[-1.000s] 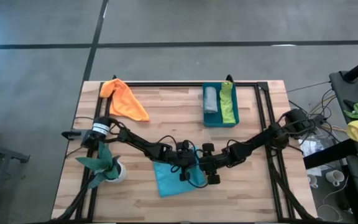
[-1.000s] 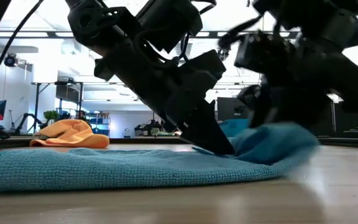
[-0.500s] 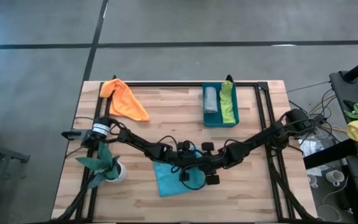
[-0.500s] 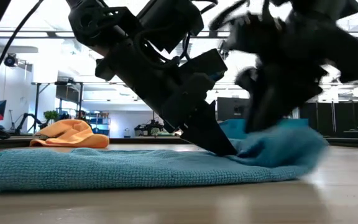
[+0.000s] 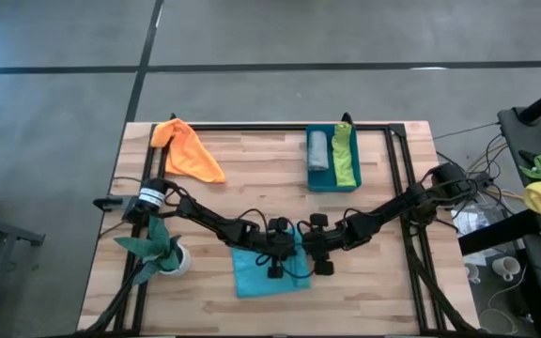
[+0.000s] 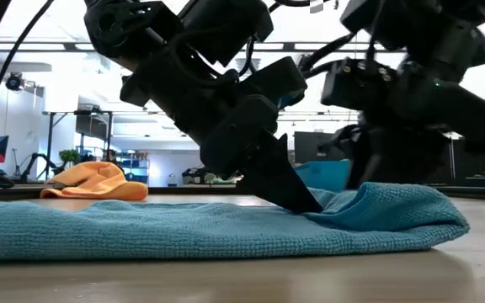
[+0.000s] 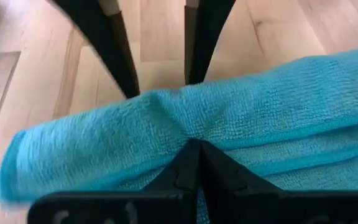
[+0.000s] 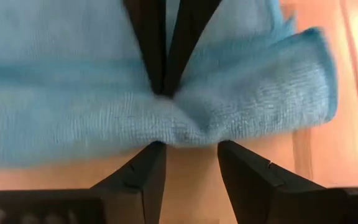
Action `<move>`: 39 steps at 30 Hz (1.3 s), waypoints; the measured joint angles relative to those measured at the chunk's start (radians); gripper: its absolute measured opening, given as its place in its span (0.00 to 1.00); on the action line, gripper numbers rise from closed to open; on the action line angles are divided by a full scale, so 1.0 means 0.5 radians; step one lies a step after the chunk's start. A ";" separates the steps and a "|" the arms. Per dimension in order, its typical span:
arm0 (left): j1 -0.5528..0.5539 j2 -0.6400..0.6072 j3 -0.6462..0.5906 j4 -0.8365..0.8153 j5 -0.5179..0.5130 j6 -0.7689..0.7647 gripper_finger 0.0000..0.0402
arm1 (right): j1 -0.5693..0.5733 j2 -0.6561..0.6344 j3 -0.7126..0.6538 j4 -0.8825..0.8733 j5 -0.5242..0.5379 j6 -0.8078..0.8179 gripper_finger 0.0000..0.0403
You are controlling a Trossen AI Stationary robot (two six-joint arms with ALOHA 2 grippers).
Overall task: Roll microfiber towels into tight, uniform cylinder then place into a basket
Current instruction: Roll the blue towel
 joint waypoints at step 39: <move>-0.052 -0.564 -0.049 -0.659 -0.001 -0.247 0.00 | 0.015 0.084 0.110 -0.154 -0.108 0.016 0.32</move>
